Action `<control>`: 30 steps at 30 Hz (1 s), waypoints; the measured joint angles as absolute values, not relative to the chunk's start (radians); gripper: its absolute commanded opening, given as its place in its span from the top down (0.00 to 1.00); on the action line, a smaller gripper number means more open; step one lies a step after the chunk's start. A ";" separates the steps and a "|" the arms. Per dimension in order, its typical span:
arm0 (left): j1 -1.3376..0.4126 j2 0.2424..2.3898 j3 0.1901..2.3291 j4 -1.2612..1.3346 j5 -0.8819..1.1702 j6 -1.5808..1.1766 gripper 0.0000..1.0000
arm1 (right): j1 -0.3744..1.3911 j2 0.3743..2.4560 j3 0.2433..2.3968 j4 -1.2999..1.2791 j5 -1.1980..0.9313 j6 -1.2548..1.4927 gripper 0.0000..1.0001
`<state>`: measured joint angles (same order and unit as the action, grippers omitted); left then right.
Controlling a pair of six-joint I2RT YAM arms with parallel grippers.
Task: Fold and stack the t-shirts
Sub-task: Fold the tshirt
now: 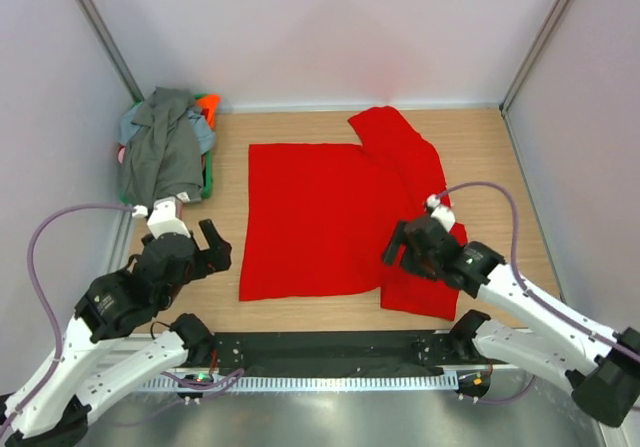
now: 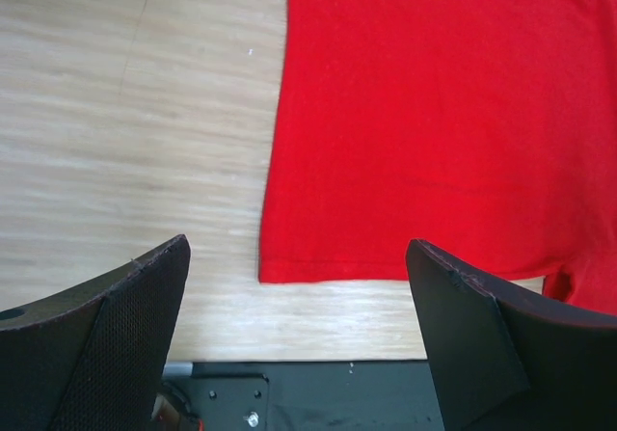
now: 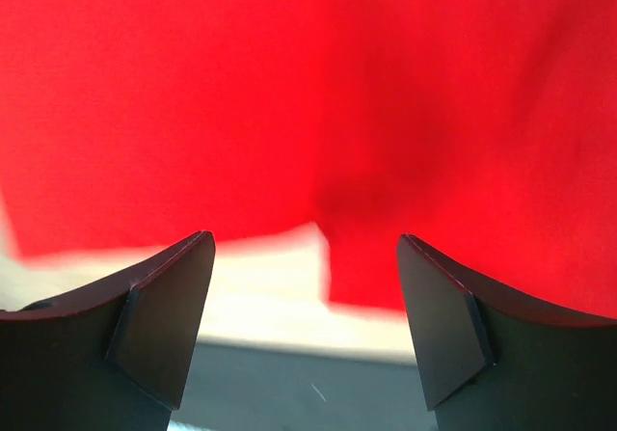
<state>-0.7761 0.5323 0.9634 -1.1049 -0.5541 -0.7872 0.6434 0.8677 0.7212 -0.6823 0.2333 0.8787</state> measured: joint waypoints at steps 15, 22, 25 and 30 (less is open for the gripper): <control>-0.806 0.658 0.642 -1.025 -0.296 -1.080 0.16 | 1.395 1.156 0.744 -0.988 0.439 1.387 0.16; -0.837 0.665 0.524 -0.965 -0.288 -1.196 0.22 | 1.423 0.991 0.706 -0.937 0.534 1.448 0.11; -0.839 0.697 0.486 -0.927 -0.294 -1.229 0.25 | 1.423 0.844 0.642 -0.925 0.569 1.487 0.11; -0.845 0.781 0.435 -0.863 -0.297 -1.269 0.26 | 1.423 0.655 0.589 -0.991 0.617 1.547 0.11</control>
<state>-0.8448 0.7815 0.4355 -0.8627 -0.2966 -1.2694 1.4235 0.6548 0.5888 -0.9909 0.6174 1.5467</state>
